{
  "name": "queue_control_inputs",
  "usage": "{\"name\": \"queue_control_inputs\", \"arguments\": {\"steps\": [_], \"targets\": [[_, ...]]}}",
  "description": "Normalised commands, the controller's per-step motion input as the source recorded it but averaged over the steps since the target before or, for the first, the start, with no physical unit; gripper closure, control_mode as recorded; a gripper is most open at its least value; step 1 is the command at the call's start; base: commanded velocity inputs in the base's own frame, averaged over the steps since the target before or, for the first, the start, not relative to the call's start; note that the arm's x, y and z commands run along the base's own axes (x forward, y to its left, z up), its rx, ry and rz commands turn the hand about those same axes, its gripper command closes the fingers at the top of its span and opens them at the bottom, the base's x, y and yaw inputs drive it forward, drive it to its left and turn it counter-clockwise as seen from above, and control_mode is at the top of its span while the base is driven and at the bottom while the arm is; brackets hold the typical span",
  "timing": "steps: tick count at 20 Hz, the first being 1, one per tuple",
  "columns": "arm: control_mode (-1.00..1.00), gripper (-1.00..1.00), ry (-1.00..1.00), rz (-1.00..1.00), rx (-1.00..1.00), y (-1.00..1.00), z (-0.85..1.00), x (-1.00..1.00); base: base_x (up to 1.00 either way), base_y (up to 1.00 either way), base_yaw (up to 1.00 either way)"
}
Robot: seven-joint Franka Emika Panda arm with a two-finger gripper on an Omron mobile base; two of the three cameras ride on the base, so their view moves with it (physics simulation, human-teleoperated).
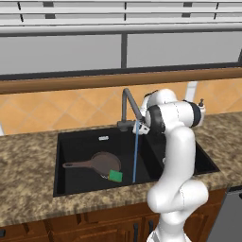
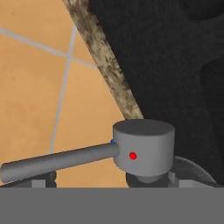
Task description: Pick the pan and sponge and place them into the sink. Then turn on the water.
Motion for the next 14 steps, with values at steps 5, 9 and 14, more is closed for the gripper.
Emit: {"name": "queue_control_inputs", "arguments": {"steps": [5,9,14], "targets": [[-1.0,-1.0,0.06,-0.19,0.31,-0.5,-0.23,0.19,0.0,0.0,0.0],[-1.0,-1.0,-0.01,0.0,0.39,-0.77,0.4,-0.93,0.0,0.0,0.0],[-1.0,-1.0,-0.07,0.05,0.37,-0.98,0.29,-1.0,0.0,0.0,0.0]]}}
